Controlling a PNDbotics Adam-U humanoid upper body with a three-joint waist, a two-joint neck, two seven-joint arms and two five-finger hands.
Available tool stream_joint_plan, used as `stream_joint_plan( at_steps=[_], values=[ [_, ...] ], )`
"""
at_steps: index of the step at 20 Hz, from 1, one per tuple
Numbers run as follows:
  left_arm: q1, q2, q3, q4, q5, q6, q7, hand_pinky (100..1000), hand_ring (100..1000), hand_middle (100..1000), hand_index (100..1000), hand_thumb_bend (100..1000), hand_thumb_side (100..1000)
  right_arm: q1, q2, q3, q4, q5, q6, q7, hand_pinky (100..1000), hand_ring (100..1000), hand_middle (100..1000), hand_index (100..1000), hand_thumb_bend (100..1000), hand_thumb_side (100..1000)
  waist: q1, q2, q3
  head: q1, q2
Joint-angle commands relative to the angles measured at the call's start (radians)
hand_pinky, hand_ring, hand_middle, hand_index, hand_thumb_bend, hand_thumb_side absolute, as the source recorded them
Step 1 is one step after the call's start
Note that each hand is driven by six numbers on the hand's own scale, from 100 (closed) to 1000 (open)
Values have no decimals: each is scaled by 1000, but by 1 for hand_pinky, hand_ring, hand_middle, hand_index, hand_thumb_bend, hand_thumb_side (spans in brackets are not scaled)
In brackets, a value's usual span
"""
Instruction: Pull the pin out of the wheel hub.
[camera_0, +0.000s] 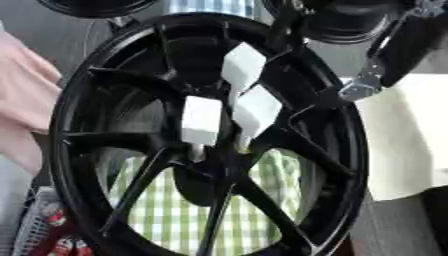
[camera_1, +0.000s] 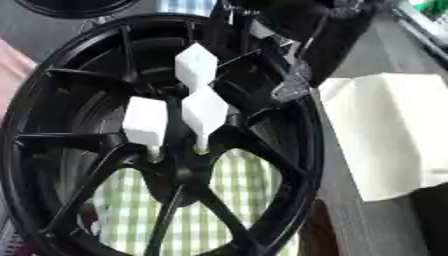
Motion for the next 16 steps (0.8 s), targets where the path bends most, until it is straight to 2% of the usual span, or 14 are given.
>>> stream_joint_plan(
  at_steps=[1, 11, 16],
  values=[
    [-2, 9, 11, -11, -4, -1, -1, 721, 566, 542, 707, 240, 713, -26, -5, -3, 7, -17, 10, -14, 779, 698, 676, 785, 485, 114, 8, -27, 1, -2, 7],
    [-4, 3, 10, -12, -2, -1, -2, 722, 566, 543, 707, 239, 714, -41, 31, 29, 32, -16, 10, -12, 803, 697, 670, 781, 471, 120, 13, -24, 7, -9, 11],
    [-3, 0, 11, -12, -1, -1, -3, 723, 566, 543, 707, 240, 714, -25, 46, 22, 17, -18, 14, -28, 786, 677, 660, 777, 457, 122, 16, -24, 6, -10, 14]
  ],
)
